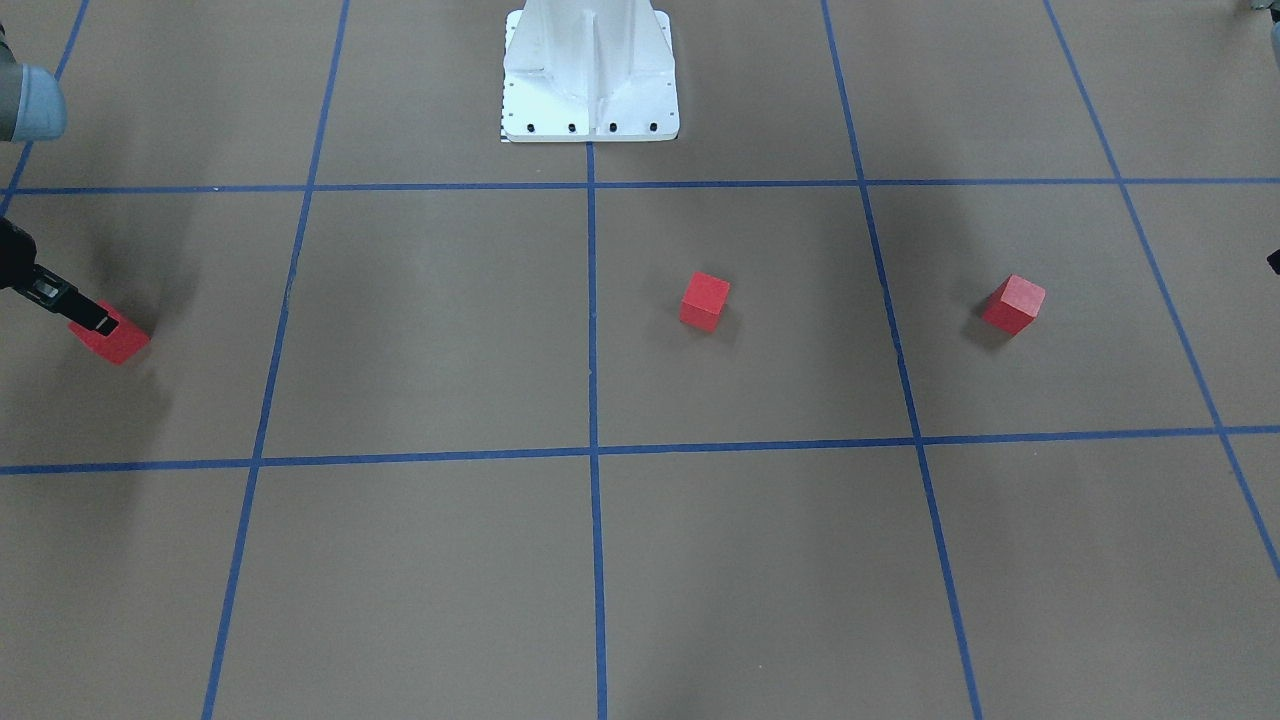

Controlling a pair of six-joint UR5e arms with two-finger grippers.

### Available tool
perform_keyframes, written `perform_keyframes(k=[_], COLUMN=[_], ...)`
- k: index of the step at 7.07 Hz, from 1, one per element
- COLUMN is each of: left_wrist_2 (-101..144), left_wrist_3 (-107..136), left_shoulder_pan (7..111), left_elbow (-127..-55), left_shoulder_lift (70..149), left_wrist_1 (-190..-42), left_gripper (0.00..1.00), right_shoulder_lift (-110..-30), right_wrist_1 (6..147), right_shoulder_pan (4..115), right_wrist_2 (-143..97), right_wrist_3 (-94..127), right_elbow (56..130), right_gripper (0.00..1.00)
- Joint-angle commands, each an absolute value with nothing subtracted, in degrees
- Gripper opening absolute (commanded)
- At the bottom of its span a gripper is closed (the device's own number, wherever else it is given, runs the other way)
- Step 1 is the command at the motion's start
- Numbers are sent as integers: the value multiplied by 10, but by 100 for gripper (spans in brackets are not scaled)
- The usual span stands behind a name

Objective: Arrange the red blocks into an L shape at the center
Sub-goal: 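Lower the right gripper onto the red cube nearest it and grasp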

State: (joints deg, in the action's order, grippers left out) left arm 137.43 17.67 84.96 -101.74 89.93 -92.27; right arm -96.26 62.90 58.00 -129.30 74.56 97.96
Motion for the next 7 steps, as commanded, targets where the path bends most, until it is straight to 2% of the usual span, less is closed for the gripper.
perform_keyframes(k=[1, 7], left_wrist_2=[1375, 1375], left_wrist_3=[177, 177], left_shoulder_pan=[850, 850], left_elbow=[-1020, -1022], left_shoulder_lift=[899, 899], left_wrist_1=[-923, -922], left_gripper=[100, 100], right_shoulder_lift=[-948, -948], right_wrist_1=[606, 604], right_shoulder_pan=[568, 565], right_wrist_2=[-1291, -1283], right_wrist_3=[786, 789], right_elbow=[968, 959], right_gripper=[98, 98])
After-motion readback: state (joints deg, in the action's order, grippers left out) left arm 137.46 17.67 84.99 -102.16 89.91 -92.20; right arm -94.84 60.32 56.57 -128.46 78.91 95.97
